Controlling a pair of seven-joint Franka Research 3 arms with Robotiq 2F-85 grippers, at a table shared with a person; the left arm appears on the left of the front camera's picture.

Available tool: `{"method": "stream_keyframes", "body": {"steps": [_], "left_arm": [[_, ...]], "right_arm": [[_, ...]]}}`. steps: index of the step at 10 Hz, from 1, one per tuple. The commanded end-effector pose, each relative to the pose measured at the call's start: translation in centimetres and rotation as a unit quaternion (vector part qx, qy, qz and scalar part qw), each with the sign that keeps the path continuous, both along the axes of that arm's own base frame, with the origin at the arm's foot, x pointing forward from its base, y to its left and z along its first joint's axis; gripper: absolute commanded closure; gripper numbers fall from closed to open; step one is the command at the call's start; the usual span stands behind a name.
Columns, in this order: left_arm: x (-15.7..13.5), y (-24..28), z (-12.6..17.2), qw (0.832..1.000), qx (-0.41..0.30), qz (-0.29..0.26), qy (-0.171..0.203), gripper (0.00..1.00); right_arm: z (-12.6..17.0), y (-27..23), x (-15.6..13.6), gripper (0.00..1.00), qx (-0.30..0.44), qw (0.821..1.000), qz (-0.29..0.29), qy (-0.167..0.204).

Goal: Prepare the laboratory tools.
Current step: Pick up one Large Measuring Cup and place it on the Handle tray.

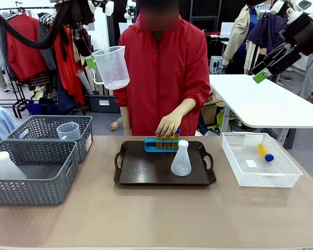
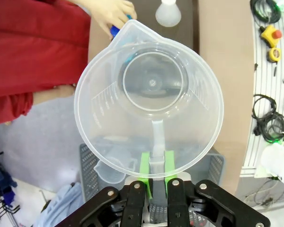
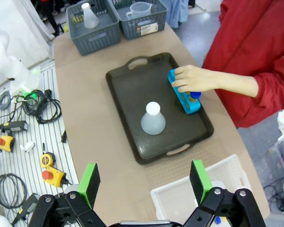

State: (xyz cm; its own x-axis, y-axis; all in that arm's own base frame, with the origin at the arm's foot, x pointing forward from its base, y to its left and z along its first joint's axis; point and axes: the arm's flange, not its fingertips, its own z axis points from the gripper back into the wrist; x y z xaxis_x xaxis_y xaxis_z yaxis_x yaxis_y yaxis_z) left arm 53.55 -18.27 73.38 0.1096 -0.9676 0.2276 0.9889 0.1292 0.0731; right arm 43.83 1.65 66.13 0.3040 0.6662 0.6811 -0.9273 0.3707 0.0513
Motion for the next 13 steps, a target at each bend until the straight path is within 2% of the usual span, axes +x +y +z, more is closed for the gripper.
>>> {"method": "stream_keyframes", "body": {"steps": [1,4,5,9,12,13], "left_arm": [[0.3,0.2,0.1,1.000,0.000,-0.002,0.008,1.00],[0.1,-0.1,-0.3,1.000,0.000,-0.001,0.002,1.00],[-0.1,-1.0,-0.1,0.998,0.034,-0.048,-0.032,1.00],[-1.8,-6.3,-0.7,0.991,0.085,-0.077,-0.076,1.00],[-4.0,-10.3,-4.3,0.986,0.090,-0.106,-0.089,1.00],[-4.5,-11.5,-6.4,0.984,0.101,-0.128,-0.066,1.00]], "right_arm": [[0.1,0.1,0.0,0.00,0.003,1.000,0.004,-0.004],[0.1,0.1,0.0,0.00,0.003,1.000,0.004,-0.004],[0.1,0.1,0.0,0.00,0.003,1.000,0.004,-0.004],[0.1,0.1,0.0,0.00,0.003,1.000,0.004,-0.004],[0.1,0.1,0.0,0.00,0.003,1.000,0.004,-0.004],[0.1,0.1,0.0,0.00,0.003,1.000,0.004,-0.004]]}}
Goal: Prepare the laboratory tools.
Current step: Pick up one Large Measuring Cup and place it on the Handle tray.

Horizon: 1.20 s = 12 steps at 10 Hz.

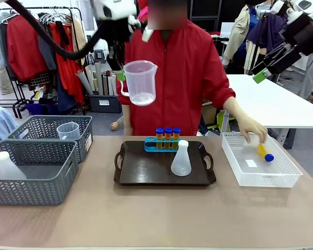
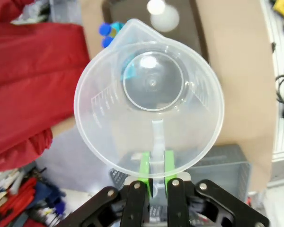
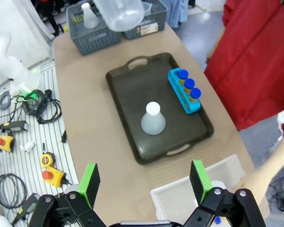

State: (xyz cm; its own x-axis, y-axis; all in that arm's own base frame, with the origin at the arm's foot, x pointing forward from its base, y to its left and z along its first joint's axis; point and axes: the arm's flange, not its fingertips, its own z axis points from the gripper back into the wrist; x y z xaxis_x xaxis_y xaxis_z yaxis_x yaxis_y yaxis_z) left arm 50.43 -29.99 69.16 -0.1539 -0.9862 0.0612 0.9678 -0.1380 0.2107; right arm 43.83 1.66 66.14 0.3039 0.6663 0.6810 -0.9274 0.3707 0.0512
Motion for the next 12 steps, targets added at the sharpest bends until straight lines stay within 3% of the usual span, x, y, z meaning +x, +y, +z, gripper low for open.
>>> {"method": "stream_keyframes", "body": {"steps": [1,6,12], "left_arm": [[-1.8,-0.4,-3.9,0.999,0.031,-0.019,0.017,1.00],[-2.6,-2.0,-10.5,0.998,0.042,-0.037,0.016,1.00],[-1.8,-3.1,-10.5,0.998,0.041,-0.035,0.034,1.00]], "right_arm": [[0.1,0.1,0.0,0.00,0.003,1.000,0.004,-0.004],[0.1,0.1,0.0,0.00,0.003,1.000,0.004,-0.004],[0.1,0.1,0.0,0.00,0.003,1.000,0.004,-0.004]]}}
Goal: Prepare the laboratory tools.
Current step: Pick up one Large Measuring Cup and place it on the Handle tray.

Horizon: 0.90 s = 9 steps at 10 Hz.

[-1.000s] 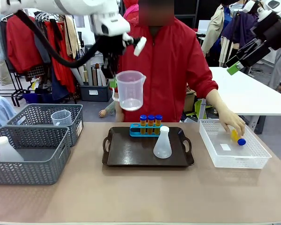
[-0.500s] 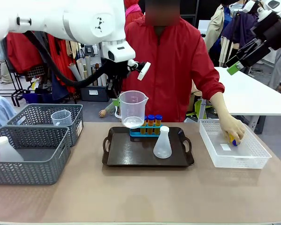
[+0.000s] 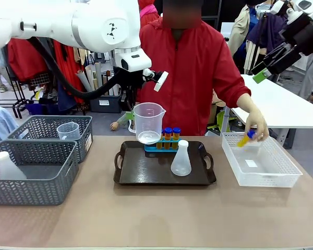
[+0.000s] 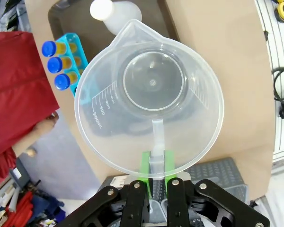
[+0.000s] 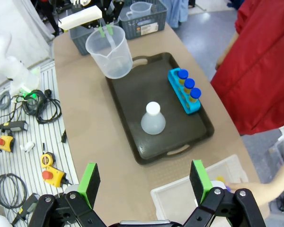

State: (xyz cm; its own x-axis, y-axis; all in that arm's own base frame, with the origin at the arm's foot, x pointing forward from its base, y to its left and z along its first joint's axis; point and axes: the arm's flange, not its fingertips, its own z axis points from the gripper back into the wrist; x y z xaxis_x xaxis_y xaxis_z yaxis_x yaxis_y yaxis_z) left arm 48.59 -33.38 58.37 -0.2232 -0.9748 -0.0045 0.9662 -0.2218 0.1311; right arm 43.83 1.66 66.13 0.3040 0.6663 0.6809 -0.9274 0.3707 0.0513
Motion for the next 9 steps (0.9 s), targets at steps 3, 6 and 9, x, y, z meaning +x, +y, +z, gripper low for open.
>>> {"method": "stream_keyframes", "body": {"steps": [3,6,9], "left_arm": [[0.7,-0.3,-0.8,0.999,0.015,-0.032,-0.006,1.00],[2.7,-1.7,-4.5,0.999,0.027,-0.016,0.008,1.00],[3.6,-2.7,-8.5,0.999,0.039,-0.015,0.012,1.00]], "right_arm": [[0.1,0.1,0.0,0.00,0.003,1.000,0.004,-0.004],[0.1,0.1,0.0,0.00,0.003,1.000,0.004,-0.004],[0.1,0.1,0.0,0.00,0.003,1.000,0.004,-0.004]]}}
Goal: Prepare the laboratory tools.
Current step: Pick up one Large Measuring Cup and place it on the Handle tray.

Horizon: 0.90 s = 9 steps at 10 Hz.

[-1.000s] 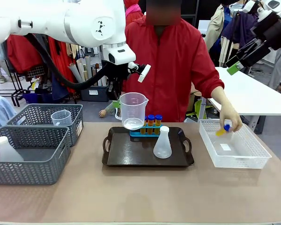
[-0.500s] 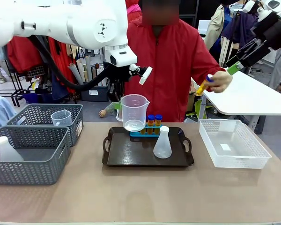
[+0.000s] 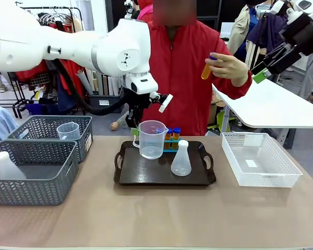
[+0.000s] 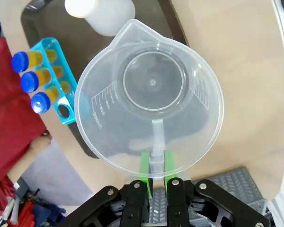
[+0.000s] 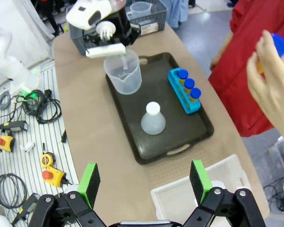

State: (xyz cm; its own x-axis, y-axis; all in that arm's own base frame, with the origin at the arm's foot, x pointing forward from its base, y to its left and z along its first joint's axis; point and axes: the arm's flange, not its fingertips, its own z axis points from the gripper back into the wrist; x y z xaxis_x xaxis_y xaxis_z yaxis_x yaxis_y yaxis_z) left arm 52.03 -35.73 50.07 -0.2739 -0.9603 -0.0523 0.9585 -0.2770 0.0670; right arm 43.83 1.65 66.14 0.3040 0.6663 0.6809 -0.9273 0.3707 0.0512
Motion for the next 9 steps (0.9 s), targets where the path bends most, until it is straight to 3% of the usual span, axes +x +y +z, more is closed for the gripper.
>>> {"method": "stream_keyframes", "body": {"steps": [1,5,9], "left_arm": [[0.5,-0.7,-1.8,1.000,0.007,0.017,-0.014,1.00],[2.9,-1.0,-6.3,0.999,0.013,0.038,0.016,1.00],[3.7,-0.2,-8.4,0.997,0.011,0.063,0.031,1.00]], "right_arm": [[0.1,0.1,0.0,0.00,0.003,1.000,0.004,-0.004],[0.1,0.1,0.0,0.00,0.003,1.000,0.004,-0.004],[0.1,0.1,0.0,0.00,0.003,1.000,0.004,-0.004]]}}
